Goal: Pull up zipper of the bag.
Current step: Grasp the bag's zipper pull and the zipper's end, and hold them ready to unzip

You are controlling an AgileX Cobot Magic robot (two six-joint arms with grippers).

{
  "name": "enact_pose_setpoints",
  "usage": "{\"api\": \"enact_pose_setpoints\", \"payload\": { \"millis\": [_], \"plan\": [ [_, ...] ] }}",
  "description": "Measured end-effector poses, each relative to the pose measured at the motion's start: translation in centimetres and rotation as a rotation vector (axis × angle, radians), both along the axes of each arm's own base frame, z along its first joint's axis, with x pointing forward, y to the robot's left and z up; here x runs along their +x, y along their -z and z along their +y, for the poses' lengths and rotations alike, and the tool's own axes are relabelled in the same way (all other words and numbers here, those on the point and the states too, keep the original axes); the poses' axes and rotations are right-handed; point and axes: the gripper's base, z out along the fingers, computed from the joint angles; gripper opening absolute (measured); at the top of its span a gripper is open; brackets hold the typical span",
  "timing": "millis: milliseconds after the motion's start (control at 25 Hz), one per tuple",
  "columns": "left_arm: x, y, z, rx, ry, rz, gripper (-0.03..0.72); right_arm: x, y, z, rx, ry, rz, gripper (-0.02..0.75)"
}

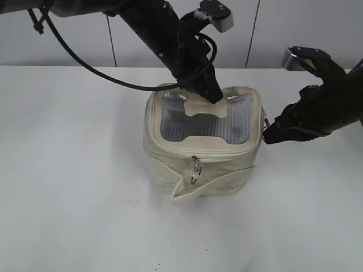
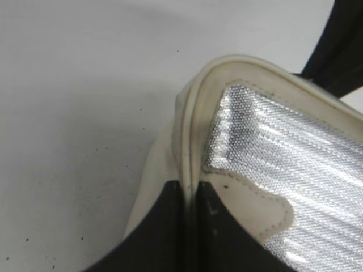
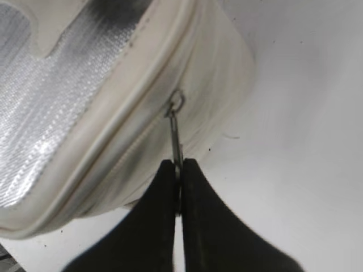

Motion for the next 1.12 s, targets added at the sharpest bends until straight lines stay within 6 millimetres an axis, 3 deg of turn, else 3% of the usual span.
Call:
{"api": "enact_pose_setpoints", "payload": {
  "millis": [400,720,920,1120],
  "plan": [
    [0.1,0.1,0.0,-0.006,-0.055,0.033,0.040,-4.7,-0.7,1.6,-0.035,-0.075,0.084,0.006],
    [-0.3,0.2,-0.2,-0.006,-0.055,0.063,0.040,-8.7,-1.7,5.6,-0.052,-0.166,0.048,0.006],
    [-0.4,0.2,-0.1,0.000,-0.055,0.080,0.040,-9.8,-1.7,8.8,-0.039,-0.215,-0.008,0.006],
    [-0.5,0.2,-0.1,0.004,-0.069,0.092,0.040,-9.1,-2.1,11.4,0.014,-0.204,-0.006,0.008]
  ]
}}
